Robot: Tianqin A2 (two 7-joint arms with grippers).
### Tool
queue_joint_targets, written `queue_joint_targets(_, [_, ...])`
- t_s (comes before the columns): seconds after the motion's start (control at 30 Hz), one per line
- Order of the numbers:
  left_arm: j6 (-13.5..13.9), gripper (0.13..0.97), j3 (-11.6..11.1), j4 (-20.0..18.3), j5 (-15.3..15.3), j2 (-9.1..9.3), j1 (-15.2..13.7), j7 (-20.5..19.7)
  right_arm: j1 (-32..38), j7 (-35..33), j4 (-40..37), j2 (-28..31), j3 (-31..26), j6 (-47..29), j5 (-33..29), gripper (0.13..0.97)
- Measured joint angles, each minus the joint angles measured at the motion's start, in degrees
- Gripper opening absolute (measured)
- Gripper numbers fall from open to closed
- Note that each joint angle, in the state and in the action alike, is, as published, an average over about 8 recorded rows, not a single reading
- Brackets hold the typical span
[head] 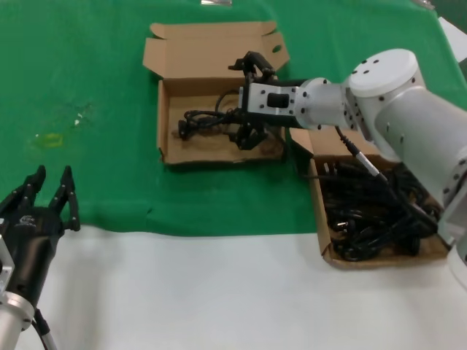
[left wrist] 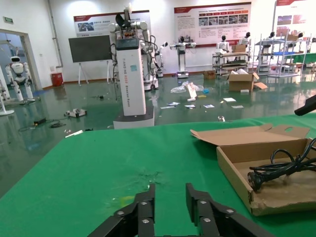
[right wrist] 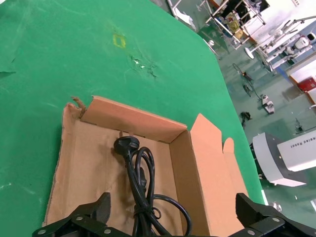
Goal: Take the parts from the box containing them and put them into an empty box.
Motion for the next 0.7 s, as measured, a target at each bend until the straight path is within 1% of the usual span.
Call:
queue_joint_targets(0.03, [0.00,0.203,0.00,0.00,0.00,0.00,0.00,0.00,-0.33,0.20,0.38,0.08,0.29,0.14,-0.11,0.841])
queue_joint_targets(0.1, [0.00,0.235,0.00,0.00,0.00,0.00,0.00,0.00,-1.32,0.81,1.47,0.30,1.11,0.53,-0.43,0.878])
queue_joint_targets(0.23, [0.00,0.300,0.00,0.00,0.00,0.00,0.00,0.00,-4.30,2.66,4.79,0.96,3.63,1.74,-1.42,0.878])
queue_joint_targets(0.3, [0.00,0.332,0.00,0.00,0.00,0.00,0.00,0.00,-6.08,3.77,6.77,1.36,5.13,2.47,-2.00,0.897])
queue_joint_targets(0.33, [0.00,0.332,0.00,0.00,0.00,0.00,0.00,0.00,-6.99,4.34,7.78,1.57,5.90,2.84,-2.30,0.906])
queue_joint_targets(0.5, [0.00,0.457,0.00,0.00,-0.01,0.00,0.00,0.00,-11.95,7.42,13.31,2.68,10.10,4.85,-3.93,0.954])
queue_joint_targets(0.7, [0.00,0.613,0.00,0.00,0.00,0.00,0.00,0.02,-18.10,11.23,20.16,4.06,15.29,7.35,-5.95,0.963])
